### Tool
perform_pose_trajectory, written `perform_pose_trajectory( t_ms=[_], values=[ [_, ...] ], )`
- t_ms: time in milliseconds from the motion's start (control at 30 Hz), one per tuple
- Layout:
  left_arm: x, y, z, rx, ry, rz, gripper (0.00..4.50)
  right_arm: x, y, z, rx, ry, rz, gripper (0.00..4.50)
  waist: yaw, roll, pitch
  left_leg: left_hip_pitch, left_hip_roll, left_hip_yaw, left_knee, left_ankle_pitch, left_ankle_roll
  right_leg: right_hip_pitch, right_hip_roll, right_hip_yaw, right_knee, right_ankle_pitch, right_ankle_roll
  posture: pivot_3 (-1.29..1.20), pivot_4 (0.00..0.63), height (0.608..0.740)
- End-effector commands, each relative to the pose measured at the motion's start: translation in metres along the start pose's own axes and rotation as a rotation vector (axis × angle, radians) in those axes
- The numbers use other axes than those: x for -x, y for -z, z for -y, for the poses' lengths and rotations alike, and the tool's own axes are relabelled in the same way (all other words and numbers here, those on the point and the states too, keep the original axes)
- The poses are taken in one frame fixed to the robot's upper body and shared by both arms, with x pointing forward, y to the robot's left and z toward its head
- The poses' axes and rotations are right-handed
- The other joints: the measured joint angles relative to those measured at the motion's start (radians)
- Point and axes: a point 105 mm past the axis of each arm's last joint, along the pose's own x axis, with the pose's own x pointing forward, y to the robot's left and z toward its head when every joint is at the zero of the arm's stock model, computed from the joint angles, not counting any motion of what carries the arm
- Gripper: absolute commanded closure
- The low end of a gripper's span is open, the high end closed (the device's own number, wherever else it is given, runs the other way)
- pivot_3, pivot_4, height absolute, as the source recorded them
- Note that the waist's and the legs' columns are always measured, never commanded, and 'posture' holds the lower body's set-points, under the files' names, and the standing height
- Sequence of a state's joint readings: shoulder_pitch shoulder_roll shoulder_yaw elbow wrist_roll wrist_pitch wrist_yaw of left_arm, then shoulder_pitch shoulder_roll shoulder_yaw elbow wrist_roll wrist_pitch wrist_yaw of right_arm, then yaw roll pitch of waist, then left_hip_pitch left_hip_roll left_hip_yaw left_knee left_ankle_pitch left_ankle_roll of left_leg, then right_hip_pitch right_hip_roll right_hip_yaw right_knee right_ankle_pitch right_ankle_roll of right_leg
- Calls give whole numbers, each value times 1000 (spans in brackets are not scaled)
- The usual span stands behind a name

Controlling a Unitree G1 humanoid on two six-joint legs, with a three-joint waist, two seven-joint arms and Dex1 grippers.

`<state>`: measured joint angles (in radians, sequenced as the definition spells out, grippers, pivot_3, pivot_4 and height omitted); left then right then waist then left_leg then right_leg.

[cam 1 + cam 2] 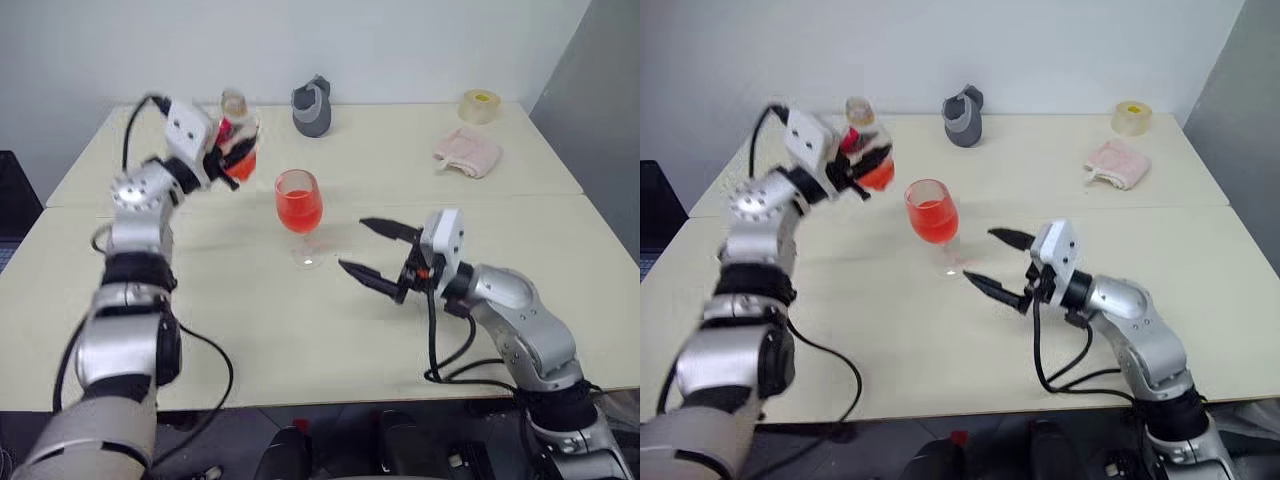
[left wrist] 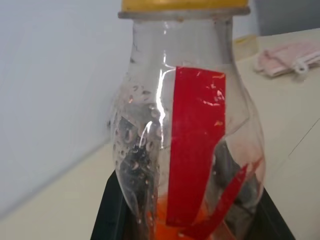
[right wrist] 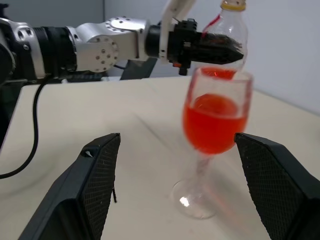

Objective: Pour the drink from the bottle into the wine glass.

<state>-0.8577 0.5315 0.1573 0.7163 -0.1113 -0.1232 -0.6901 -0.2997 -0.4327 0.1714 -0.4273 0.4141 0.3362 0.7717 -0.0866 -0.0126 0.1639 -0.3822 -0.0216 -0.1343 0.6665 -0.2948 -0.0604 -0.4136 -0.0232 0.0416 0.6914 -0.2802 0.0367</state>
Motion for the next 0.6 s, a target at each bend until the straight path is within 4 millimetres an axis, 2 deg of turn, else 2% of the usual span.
perform_pose_trajectory(
  t_ms=[33, 133, 200, 400, 600],
  values=[
    [14, -19, -18, 58, -172, 66, 3472, 5, -14, -13, 43, -62, 45, 605, 2, 0, 0, 0, 0, 0, 0, 0, 0, 0, 0, 0, 1, 0, 0, 0, 150, 740],
    [39, 21, -17, 182, -310, -6, 3472, 11, -5, -18, 20, -72, 24, 605, 5, -2, -2, 0, 0, 0, 0, 0, 0, 0, 0, 0, 1, 0, 0, 0, 150, 740],
    [51, 35, -15, 230, -355, -21, 3472, 11, -4, -19, 8, -68, 26, 605, 5, -2, -3, 2, 0, 1, 0, 0, 0, 1, -1, 1, 0, 0, 0, 0, 150, 740],
    [69, 55, -10, 291, -426, -40, 3472, 10, -5, -21, -7, -69, 37, 605, 32, -4, -3, 1, 0, 1, 2, 0, 0, 2, -1, 0, 0, 0, 0, 0, 150, 740],
    [72, 67, -3, 302, -432, -44, 3472, 8, -8, -17, -14, -57, 46, 605, 49, -5, -4, 2, -1, 1, 2, 0, 0, 4, -2, 0, -2, 0, 0, 0, 150, 740]
  ],
)
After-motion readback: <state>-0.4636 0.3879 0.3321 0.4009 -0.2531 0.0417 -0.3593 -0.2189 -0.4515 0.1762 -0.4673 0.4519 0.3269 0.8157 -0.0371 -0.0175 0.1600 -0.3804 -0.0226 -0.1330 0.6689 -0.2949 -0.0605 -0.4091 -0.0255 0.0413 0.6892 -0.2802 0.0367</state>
